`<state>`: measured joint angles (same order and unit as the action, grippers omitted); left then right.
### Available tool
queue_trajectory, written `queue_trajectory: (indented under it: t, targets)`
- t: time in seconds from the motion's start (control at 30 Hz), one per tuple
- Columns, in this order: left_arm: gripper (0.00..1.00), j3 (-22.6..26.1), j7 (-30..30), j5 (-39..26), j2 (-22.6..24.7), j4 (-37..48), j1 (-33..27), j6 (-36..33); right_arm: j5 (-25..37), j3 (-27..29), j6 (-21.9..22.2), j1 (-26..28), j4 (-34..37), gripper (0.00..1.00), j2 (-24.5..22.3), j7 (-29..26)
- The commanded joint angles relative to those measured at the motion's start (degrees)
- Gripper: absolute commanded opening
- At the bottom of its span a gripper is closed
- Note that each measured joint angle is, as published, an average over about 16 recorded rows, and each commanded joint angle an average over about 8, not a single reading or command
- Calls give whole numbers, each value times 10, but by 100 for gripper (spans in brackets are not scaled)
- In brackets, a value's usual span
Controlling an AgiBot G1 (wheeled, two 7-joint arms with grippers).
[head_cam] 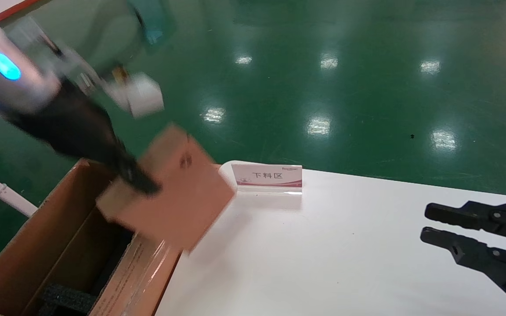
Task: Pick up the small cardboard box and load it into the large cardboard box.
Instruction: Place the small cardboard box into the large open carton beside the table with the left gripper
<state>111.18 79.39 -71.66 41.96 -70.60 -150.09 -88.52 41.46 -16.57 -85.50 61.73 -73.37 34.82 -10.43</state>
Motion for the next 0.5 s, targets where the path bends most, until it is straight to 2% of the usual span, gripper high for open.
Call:
queue_trajectory:
  t: [0.03,0.27,0.5]
  targets:
    - [0,-16,-1,2,-9,-3,-44,-14,0,0,0,0,0,0,0,0]
    - [0,23,-3,-11,9,2,-145,-29,0,0,0,0,0,0,0,0]
    - [0,99,-27,-26,29,26,-209,-58,0,-1,0,0,0,0,0,0]
